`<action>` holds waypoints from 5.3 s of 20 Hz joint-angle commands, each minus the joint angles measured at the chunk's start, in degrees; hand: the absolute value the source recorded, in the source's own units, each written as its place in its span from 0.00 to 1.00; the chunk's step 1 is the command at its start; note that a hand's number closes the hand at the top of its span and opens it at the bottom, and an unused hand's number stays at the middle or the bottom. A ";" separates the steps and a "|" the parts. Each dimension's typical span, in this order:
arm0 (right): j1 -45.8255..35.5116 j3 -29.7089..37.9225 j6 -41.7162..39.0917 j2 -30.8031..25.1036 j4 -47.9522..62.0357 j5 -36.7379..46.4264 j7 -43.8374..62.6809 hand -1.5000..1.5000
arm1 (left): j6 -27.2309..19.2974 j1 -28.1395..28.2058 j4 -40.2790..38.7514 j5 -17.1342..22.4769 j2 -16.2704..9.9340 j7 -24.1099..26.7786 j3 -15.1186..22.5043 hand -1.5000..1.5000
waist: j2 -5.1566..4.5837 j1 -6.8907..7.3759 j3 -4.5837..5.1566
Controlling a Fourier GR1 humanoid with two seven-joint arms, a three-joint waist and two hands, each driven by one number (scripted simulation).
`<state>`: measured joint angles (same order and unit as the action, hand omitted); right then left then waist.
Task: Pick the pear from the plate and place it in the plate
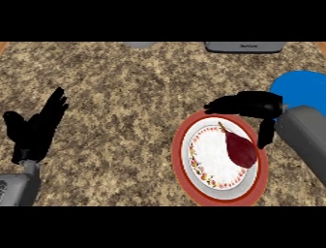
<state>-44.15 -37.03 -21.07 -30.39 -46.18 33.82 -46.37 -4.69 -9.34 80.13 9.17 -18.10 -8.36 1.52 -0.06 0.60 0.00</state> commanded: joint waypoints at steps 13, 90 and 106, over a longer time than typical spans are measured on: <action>3.36 3.04 1.89 5.31 3.12 12.86 -2.58 0.00 | -0.44 2.25 1.94 -4.51 3.79 0.28 -0.68 0.50 | 0.01 -0.12 -0.01; 13.74 58.22 5.80 -9.71 7.84 -14.49 -4.15 0.00 | 3.89 0.15 -0.25 -6.30 6.52 0.43 -4.17 0.50 | 0.09 -0.16 -0.09; 15.60 64.55 -25.57 -16.55 13.11 -33.16 12.18 0.00 | 3.82 -0.84 1.38 -6.20 5.56 -2.82 -5.70 0.50 | -0.06 -0.29 -0.07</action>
<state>-30.56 26.77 -37.45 -44.29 -35.78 2.41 -28.67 -1.00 -9.88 80.53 2.53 -12.81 -9.64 -4.07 0.02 0.01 -0.01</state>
